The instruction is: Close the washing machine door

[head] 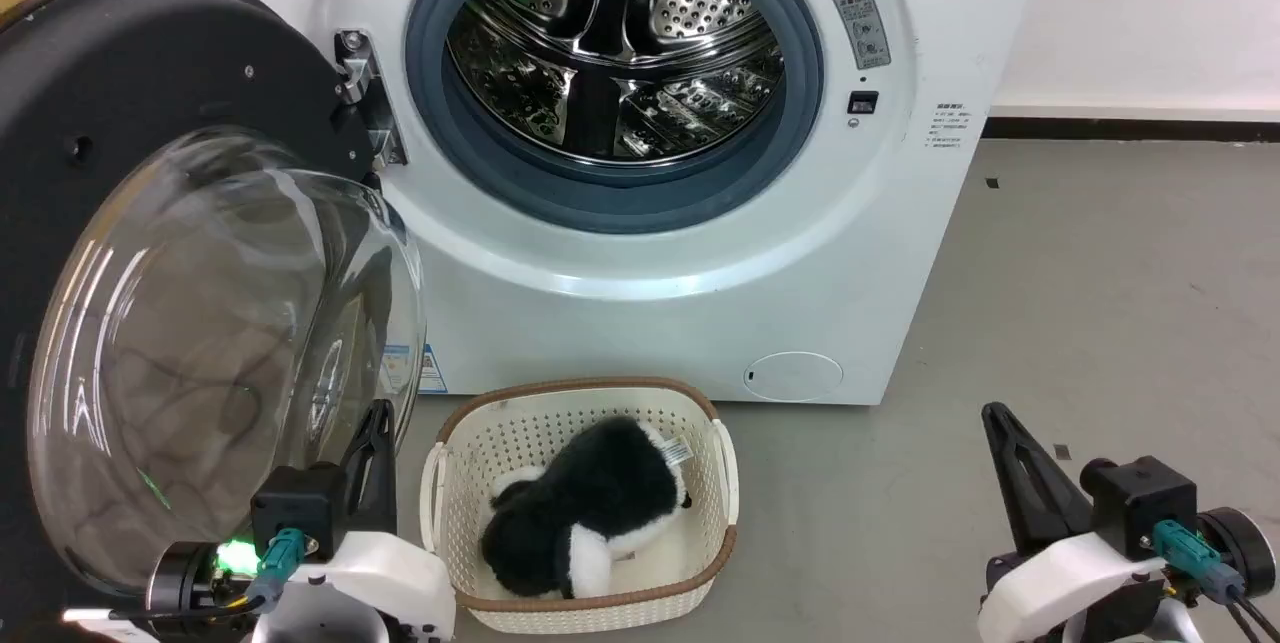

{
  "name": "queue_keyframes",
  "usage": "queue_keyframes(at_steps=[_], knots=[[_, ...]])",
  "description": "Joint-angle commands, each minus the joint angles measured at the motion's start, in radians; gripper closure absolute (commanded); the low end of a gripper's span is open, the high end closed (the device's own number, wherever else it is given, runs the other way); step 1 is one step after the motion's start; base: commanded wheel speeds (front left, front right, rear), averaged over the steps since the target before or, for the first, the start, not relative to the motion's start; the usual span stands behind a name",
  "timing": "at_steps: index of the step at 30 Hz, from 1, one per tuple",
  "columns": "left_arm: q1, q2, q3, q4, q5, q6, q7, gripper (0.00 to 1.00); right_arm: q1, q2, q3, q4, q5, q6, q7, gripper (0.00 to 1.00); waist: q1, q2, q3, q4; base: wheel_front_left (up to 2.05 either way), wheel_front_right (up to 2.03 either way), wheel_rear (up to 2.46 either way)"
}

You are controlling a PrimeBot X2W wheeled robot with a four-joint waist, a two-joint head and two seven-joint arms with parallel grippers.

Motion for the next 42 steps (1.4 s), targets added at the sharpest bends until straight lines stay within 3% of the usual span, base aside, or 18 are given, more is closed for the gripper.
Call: queue_keyframes(at_steps=[1, 20, 21, 36, 37, 38, 39, 40, 42], knots=[[0.014, -0.001, 0.001, 0.002, 0.003, -0.004, 0.000, 1.00, 0.009, 0.004, 0.000, -0.005, -0.008, 0.001, 0.001, 1.00, 0.0000, -0.0001, 0.000, 0.000, 0.00, 0.00, 0.00], [0.014, -0.001, 0.001, 0.002, 0.003, -0.004, 0.000, 1.00, 0.009, 0.004, 0.000, -0.005, -0.008, 0.001, 0.001, 1.00, 0.0000, -0.0001, 0.000, 0.000, 0.00, 0.00, 0.00], [0.000, 0.000, -0.001, 0.000, 0.000, 0.001, 0.000, 0.00, 0.000, 0.000, 0.000, 0.000, 0.001, 0.000, 0.000, 0.00, 0.0000, -0.0001, 0.000, 0.000, 0.00, 0.00, 0.00], [-0.002, 0.000, -0.017, 0.003, -0.002, 0.043, -0.029, 0.00, 0.004, 0.000, -0.011, 0.001, 0.038, 0.000, -0.029, 0.00, 0.0000, -0.0001, 0.003, 0.002, 0.00, 0.00, 0.00], [-0.003, 0.000, -0.018, 0.003, -0.001, 0.046, -0.031, 0.22, 0.004, 0.000, -0.011, 0.000, 0.041, 0.000, -0.031, 0.00, 0.0000, -0.0001, 0.003, 0.003, 0.00, 0.00, 0.00], [-0.003, 0.001, -0.020, 0.003, 0.000, 0.050, -0.033, 0.62, 0.005, 0.000, -0.012, -0.001, 0.044, 0.000, -0.033, 0.00, 0.0000, -0.0001, 0.003, 0.004, 0.00, 0.00, 0.00], [-0.004, 0.002, -0.022, 0.003, 0.002, 0.053, -0.035, 0.94, 0.006, 0.000, -0.013, -0.001, 0.046, 0.000, -0.035, 0.00, 0.0000, -0.0001, 0.003, 0.005, 0.00, 0.00, 0.00], [-0.004, 0.003, -0.024, 0.003, 0.003, 0.057, -0.037, 1.00, 0.006, 0.000, -0.013, -0.002, 0.049, 0.000, -0.037, 0.00, 0.0000, -0.0001, 0.004, 0.006, 0.00, 0.00, 0.00], [-0.006, 0.005, -0.028, 0.002, 0.006, 0.064, -0.042, 1.00, 0.007, 0.000, -0.015, -0.003, 0.054, 0.000, -0.041, 0.00, 0.0000, -0.0001, 0.004, 0.009, 0.00, 0.00, 0.00]])
